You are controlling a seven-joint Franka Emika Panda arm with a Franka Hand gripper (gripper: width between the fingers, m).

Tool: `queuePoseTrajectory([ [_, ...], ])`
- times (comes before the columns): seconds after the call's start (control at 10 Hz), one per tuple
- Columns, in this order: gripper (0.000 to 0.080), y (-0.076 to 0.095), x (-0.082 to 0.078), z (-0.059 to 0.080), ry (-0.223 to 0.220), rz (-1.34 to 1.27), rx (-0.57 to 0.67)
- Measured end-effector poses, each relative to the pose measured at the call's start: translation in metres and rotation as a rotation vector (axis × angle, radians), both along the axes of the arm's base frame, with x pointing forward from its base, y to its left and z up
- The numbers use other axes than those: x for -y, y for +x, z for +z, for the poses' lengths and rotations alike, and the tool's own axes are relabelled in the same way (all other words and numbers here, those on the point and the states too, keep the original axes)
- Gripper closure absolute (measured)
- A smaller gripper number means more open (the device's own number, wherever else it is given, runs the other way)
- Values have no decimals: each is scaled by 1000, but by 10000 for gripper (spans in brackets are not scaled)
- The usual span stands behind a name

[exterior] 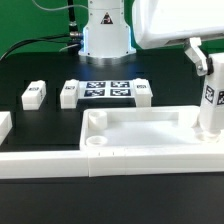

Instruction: Assemble desk

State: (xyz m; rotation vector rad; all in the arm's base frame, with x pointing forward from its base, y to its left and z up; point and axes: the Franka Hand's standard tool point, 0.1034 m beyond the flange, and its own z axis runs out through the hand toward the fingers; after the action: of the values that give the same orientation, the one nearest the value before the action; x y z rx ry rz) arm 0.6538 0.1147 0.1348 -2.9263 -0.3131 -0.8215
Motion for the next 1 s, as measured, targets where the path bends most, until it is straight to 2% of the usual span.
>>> queuePoseTrajectory([
  [0.4, 511, -19, 0, 0, -9, 13, -14],
  [1.0, 511, -16, 4, -2, -10, 7, -12],
])
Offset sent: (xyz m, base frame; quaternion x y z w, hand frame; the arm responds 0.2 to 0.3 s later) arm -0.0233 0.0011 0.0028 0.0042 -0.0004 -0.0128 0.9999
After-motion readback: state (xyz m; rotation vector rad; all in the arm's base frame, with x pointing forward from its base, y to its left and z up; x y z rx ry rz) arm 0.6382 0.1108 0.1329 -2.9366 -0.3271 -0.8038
